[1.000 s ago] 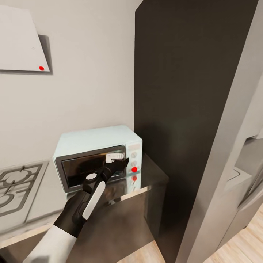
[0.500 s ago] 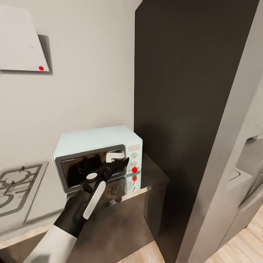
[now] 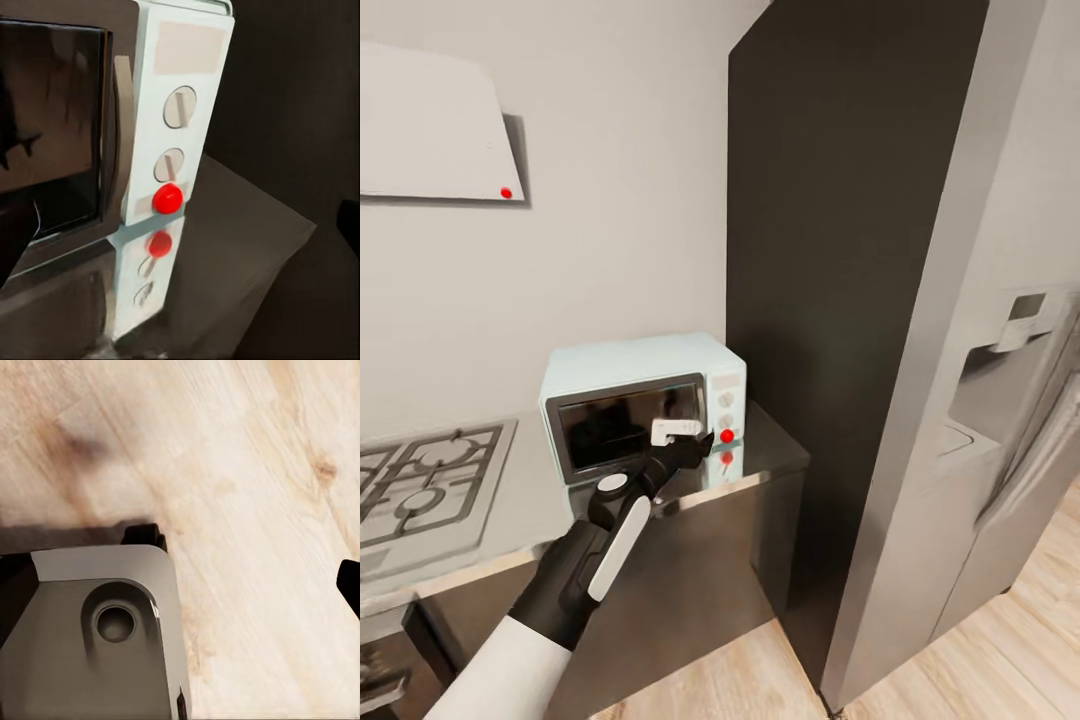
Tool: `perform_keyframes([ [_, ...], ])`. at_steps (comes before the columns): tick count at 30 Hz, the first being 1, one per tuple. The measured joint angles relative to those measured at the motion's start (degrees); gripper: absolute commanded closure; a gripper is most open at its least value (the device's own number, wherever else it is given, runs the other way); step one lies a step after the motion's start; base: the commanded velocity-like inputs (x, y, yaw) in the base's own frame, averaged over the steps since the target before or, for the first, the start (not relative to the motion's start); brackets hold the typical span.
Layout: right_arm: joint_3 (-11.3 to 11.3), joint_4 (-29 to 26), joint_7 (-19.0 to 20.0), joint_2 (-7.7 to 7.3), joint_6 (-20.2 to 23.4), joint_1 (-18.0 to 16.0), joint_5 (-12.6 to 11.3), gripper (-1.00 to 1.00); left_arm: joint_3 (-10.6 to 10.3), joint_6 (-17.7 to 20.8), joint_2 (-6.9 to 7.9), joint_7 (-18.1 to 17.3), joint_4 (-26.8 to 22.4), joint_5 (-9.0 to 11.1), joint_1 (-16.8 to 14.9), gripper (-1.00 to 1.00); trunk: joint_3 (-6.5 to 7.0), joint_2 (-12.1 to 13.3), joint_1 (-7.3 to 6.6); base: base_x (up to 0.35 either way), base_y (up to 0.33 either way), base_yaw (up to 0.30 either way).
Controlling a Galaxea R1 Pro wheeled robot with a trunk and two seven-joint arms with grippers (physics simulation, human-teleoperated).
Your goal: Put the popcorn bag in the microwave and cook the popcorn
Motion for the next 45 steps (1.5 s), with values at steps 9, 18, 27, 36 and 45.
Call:
perform_keyframes([
  [9, 0.0, 0.0, 0.0, 0.02, 0.0, 0.0, 0.1, -1.0, -0.1, 0.0, -0.08, -0.1, 0.5, 0.2, 0.0, -1.0, 0.0, 0.0, 0.0, -0.335, 0.0, 0.0],
  [18, 0.2, 0.0, 0.0, 0.19, -0.3, 0.0, 0.6, -1.0, 0.2, -1.1, -0.72, -0.3, 13.2, 0.7, 0.0, -1.0, 0.0, 0.0, -0.03, -0.05, 0.0, 0.0],
  [27, 0.4, -0.1, -0.1, 0.4, -3.7, 0.0, 5.4, -1.0, 0.9, -11.5, -1.74, -0.8, 49.8, 13.1, 0.0, -1.0, -0.01, 0.0, -0.03, 0.0, 0.0, 0.0],
  [36, 0.4, -0.1, 0.1, 0.13, -5.8, 0.0, 5.4, -1.0, 1.0, -19.0, -2.25, -3.1, 72.7, 17.5, 0.3, -1.0, -0.01, 0.0, -0.04, 0.0, 0.0, 0.0],
  [45, 0.4, -0.1, 0.2, 0.15, -5.5, 0.0, 5.3, -1.0, 0.8, -19.9, -1.31, -3.3, 73.0, 17.0, 17.2, -1.0, -0.02, 0.0, -0.04, 0.0, 0.0, 0.0],
])
